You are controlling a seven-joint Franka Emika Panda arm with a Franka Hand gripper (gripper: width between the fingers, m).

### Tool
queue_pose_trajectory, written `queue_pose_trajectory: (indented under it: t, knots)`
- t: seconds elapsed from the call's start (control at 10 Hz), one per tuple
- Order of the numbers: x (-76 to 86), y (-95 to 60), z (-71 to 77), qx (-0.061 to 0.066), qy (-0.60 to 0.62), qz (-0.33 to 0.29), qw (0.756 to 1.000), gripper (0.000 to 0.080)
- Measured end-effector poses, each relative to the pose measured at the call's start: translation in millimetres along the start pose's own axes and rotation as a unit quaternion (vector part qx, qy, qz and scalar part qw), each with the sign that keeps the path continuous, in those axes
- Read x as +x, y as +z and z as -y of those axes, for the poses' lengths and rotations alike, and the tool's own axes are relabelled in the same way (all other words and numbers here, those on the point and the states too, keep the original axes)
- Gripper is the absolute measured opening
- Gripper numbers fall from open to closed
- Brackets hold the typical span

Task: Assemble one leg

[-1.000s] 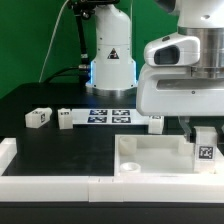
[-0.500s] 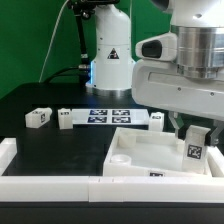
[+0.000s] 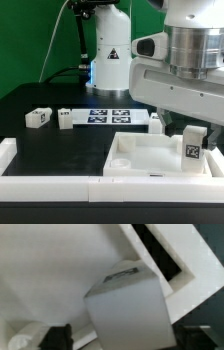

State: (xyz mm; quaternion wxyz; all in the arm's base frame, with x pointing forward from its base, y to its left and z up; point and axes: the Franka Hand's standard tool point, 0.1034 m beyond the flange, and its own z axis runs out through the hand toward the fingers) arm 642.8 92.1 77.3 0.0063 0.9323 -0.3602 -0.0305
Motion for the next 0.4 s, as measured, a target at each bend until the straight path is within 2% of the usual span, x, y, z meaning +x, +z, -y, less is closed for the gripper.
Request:
queue_pose_trajectory:
  t: [0.1,0.4]
  knots:
    - [0.0,0.1,0.0,0.0,0.0,0.0,1.0,0.0637]
    - [-0.1,0.3,-0.1,0.0,0.0,0.0,1.0,0.0648]
